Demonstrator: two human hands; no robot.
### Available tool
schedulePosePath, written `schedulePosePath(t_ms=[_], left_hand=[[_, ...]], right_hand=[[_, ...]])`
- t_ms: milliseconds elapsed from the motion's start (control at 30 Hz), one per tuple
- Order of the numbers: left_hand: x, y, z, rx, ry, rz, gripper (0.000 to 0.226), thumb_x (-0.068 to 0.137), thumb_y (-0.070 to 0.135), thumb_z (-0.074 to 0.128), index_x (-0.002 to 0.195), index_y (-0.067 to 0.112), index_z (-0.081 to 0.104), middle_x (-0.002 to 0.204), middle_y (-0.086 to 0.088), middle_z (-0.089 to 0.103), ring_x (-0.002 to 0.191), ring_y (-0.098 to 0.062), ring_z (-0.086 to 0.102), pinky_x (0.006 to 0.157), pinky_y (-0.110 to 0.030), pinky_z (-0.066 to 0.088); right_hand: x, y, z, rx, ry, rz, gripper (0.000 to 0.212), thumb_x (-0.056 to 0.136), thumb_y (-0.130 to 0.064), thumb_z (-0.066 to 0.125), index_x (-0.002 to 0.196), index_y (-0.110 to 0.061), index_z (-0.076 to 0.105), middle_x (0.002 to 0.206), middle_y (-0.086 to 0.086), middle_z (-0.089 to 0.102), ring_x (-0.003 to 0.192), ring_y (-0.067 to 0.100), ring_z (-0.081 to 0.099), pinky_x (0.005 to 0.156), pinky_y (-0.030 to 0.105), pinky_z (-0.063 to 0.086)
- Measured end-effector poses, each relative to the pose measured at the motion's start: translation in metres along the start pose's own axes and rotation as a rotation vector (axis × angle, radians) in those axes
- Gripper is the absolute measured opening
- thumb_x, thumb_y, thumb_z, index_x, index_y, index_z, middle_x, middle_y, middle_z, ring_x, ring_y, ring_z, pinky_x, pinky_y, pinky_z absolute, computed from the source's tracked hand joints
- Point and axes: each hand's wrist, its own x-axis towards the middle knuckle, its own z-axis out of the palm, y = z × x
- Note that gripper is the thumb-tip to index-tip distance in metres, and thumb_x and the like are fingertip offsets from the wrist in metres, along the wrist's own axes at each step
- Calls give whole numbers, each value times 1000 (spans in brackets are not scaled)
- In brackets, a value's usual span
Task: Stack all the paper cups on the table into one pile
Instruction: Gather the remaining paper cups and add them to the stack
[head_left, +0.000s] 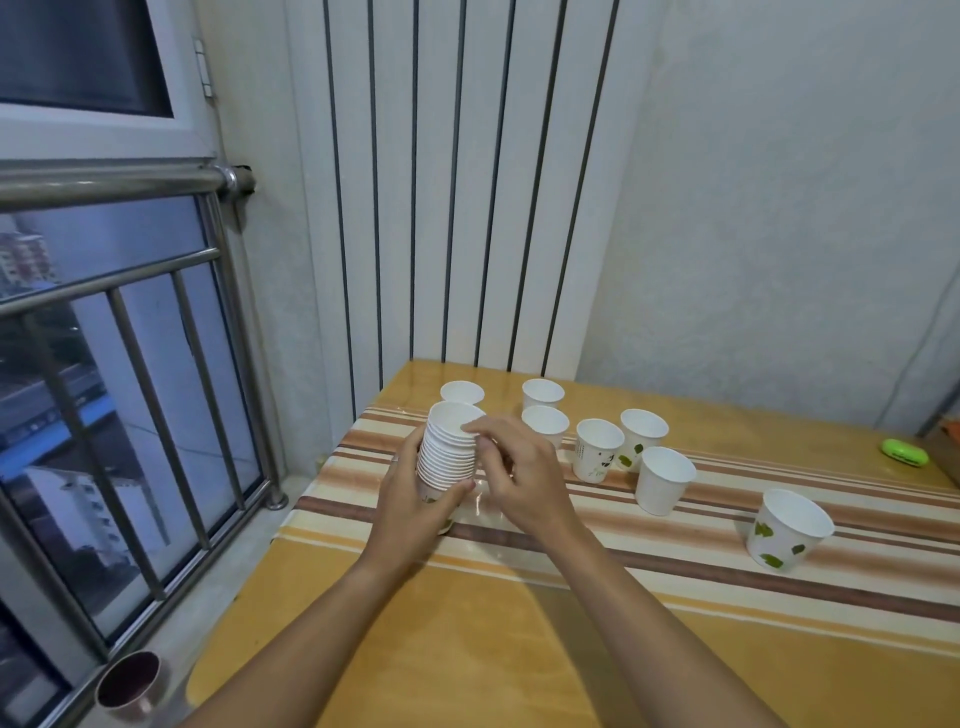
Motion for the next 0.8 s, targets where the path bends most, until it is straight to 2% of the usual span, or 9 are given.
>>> schedulePosePath(t_ms=[67,133,233,333,433,467,533,633,800], left_hand=[[0,-4,-1,7,31,-1,76,84,45,85,150,33,48,142,18,63,134,-10,61,109,-50,54],[3,-9,-1,18,56,1,77,84,52,83,149,33,47,142,16,63,134,-11,60,108,-50,55],[9,-12,0,27,62,1,78,84,55,81,149,32,46,143,16,62,134,-9,59,109,-47,55],[16,-15,2,43,42,7,75,85,49,83,149,38,46,143,20,60,136,-5,57,111,-45,53],[25,-20,3,63,30,8,76,87,43,86,151,33,47,144,17,60,136,-6,57,112,-46,52],[28,-20,3,67,24,8,76,88,40,87,151,31,47,144,16,61,135,-6,57,112,-46,52],[31,-21,3,73,18,12,73,89,35,88,150,31,47,143,17,62,133,-4,58,111,-44,52],[33,-22,3,71,11,11,74,89,36,87,151,30,48,143,16,62,135,-6,58,112,-44,52],[34,-23,3,77,-9,-4,78,87,43,86,153,30,46,145,15,61,136,-8,57,112,-45,52]], right_hand=[[3,2,1,13,63,33,29,101,-1,56,122,-14,71,120,-3,66,103,-1,60,89,13,43],[6,11,6,-21,93,87,28,101,-2,55,122,-14,69,120,-6,62,102,-5,57,88,11,41],[12,30,19,-69,-6,181,29,101,-6,52,122,-17,68,120,-6,59,102,4,59,88,18,43],[23,47,31,-85,-98,287,34,101,-4,50,128,-16,67,130,-3,58,113,7,56,96,21,42],[39,61,45,-125,-202,328,43,104,-1,47,144,-12,60,147,1,54,133,15,53,108,17,35],[44,66,50,-129,-246,345,46,105,-2,47,149,-12,55,152,2,53,139,18,51,114,20,34],[52,79,61,-129,-322,373,52,104,-8,53,155,-16,49,159,2,49,146,20,47,121,35,38],[63,91,71,-167,-412,378,59,95,-23,66,152,-24,50,158,-2,51,145,20,49,116,46,45],[67,91,76,-230,-415,397,39,89,-33,61,127,-23,64,136,1,60,124,21,56,97,40,51]])
